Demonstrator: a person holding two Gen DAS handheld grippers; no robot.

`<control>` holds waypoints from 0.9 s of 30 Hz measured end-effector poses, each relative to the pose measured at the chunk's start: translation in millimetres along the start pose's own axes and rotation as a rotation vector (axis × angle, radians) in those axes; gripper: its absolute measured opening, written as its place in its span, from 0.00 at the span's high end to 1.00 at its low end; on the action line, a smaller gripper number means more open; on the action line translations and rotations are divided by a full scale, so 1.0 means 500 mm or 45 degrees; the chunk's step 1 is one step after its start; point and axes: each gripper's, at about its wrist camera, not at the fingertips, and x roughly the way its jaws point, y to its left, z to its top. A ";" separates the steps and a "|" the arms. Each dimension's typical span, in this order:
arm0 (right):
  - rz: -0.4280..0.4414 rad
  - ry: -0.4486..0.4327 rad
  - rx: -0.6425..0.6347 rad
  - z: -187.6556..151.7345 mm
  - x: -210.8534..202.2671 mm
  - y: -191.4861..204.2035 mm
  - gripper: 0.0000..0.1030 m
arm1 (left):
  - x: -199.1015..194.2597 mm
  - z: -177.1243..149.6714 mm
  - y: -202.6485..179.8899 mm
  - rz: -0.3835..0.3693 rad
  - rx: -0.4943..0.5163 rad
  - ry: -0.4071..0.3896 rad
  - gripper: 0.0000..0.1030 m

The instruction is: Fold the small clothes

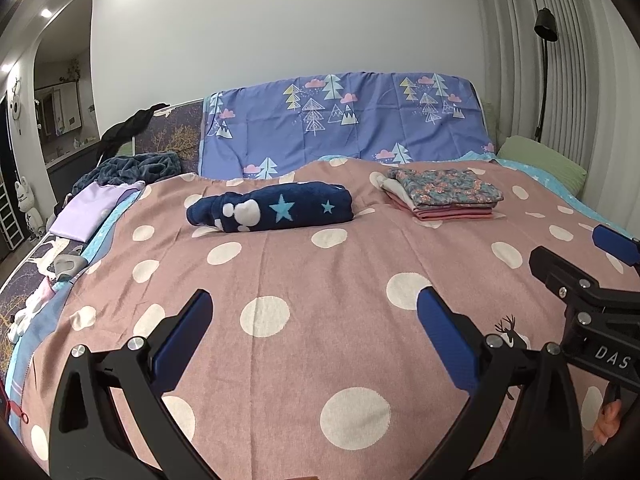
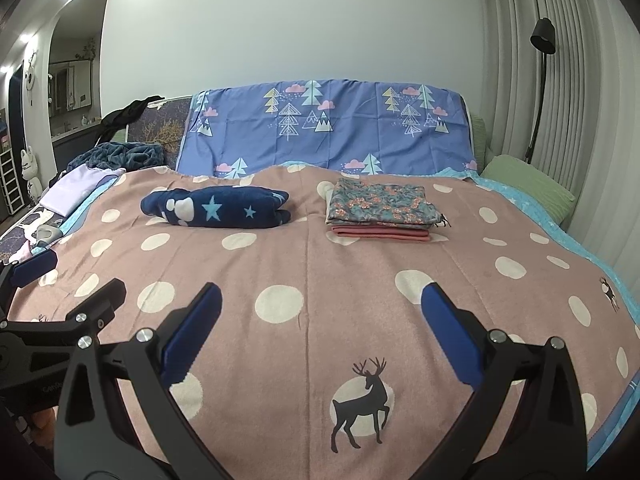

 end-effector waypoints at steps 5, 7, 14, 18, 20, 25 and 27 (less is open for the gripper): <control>0.002 0.008 0.003 -0.002 0.003 -0.001 0.02 | 0.006 -0.001 0.001 -0.002 0.000 0.008 0.01; 0.002 0.008 0.001 -0.002 0.004 -0.002 0.02 | 0.010 -0.002 0.002 -0.001 -0.003 0.017 0.01; -0.006 0.012 -0.007 -0.005 0.008 0.001 0.02 | 0.017 -0.007 -0.001 -0.003 -0.005 0.032 0.01; -0.007 0.014 -0.008 -0.005 0.010 0.000 0.02 | 0.019 -0.007 0.000 -0.004 -0.007 0.034 0.01; -0.008 0.015 -0.008 -0.007 0.012 -0.002 0.02 | 0.021 -0.009 0.000 -0.003 -0.010 0.037 0.01; -0.008 0.015 -0.010 -0.006 0.011 -0.002 0.02 | 0.023 -0.010 -0.002 0.001 -0.011 0.037 0.01; -0.011 0.013 -0.010 -0.006 0.011 -0.002 0.02 | 0.022 -0.009 -0.001 -0.002 -0.011 0.037 0.01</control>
